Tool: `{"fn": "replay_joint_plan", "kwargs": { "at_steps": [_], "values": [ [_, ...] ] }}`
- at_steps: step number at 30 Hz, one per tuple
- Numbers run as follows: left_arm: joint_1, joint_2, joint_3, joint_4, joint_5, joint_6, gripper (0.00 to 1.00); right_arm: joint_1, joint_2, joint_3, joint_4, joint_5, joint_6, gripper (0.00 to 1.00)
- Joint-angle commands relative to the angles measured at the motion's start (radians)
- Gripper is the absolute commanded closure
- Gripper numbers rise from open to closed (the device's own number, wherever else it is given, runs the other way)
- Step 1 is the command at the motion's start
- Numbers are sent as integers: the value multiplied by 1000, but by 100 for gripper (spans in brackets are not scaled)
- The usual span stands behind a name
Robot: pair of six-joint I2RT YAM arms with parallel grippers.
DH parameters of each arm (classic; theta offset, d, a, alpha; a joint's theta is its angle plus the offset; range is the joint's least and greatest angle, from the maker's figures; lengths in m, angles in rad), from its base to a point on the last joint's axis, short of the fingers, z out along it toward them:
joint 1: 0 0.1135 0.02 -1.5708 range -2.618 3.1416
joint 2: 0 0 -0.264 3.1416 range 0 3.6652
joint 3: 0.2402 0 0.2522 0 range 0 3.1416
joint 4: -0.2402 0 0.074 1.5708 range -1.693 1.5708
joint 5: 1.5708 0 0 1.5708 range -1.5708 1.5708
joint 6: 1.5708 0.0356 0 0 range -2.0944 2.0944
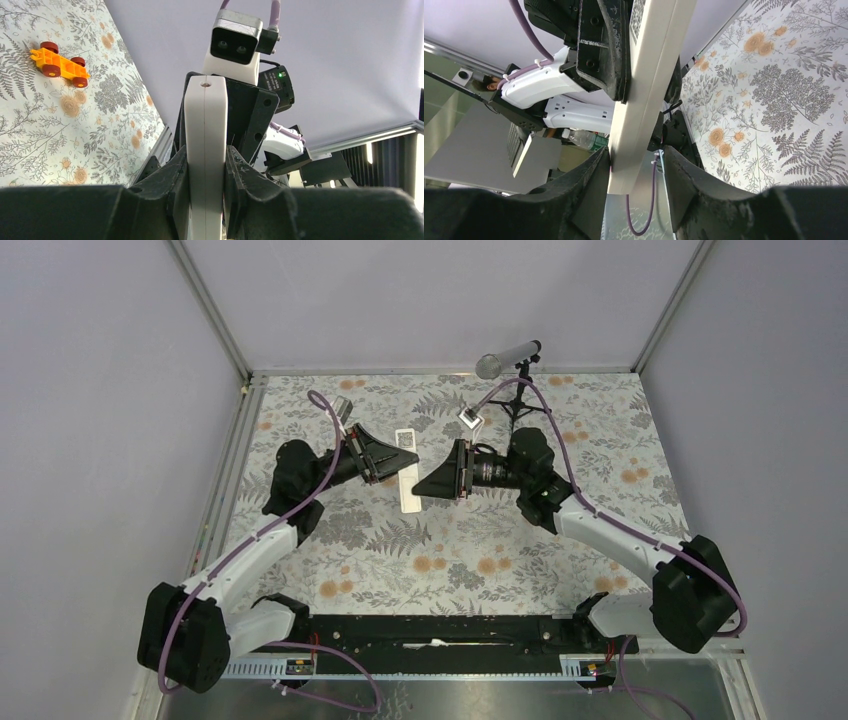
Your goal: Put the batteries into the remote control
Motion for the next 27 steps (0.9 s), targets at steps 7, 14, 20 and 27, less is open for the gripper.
{"fn": "replay_joint_plan", "kwargs": {
  "at_steps": [7,14,20,27],
  "values": [
    [2,-50,-27,75,-71,-5,99,3,69,-18,235,-22,128,39],
    [2,-42,-45,0,-119,46,87,7,116,-27,249,-38,145,70],
    [2,-56,-72,-51,-156,86,46,5,112,-69,258,28,150,89],
    [6,-117,-36,-417,-330,278,1,5,90,-111,94,173,99,93]
  ]
}}
